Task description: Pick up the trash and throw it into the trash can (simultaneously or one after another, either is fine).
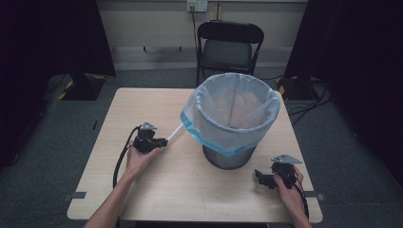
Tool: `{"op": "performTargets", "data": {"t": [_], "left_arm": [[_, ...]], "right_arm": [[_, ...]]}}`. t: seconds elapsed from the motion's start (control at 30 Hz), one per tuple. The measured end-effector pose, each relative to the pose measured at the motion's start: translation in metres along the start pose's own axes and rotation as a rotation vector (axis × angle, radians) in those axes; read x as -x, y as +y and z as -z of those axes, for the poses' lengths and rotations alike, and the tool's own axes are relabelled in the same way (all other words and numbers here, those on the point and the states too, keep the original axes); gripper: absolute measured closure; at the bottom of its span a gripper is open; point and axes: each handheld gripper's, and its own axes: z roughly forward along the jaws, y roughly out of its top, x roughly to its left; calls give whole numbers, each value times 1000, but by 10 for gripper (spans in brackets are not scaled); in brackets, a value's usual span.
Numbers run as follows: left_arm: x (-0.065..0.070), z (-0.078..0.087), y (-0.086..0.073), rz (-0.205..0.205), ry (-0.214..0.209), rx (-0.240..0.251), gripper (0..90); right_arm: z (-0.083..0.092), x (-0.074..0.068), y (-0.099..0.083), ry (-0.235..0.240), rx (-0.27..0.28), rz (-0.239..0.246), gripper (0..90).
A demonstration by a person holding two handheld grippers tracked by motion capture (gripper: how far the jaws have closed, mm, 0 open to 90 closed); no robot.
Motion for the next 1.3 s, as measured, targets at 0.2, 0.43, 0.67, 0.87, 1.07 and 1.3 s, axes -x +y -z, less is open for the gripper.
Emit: {"op": "performTargets", "data": {"t": [0.2,0.43,0.67,0.87,1.07,1.3], "left_arm": [[-6,8,3,31,-12,70,800],[-8,16,6,34,-28,134,800],[-13,26,10,52,-25,173,800],[-14,39,16,50,-32,222,801],[-16,45,19,47,-30,244,800],[-16,52,24,31,-36,261,800]], "right_arm": [[0,0,0,0,0,0,90],[0,0,0,0,0,0,90],[0,0,0,0,0,0,90],[0,0,0,0,0,0,90],[0,0,0,0,0,0,90],[0,0,0,0,0,0,90]]}}
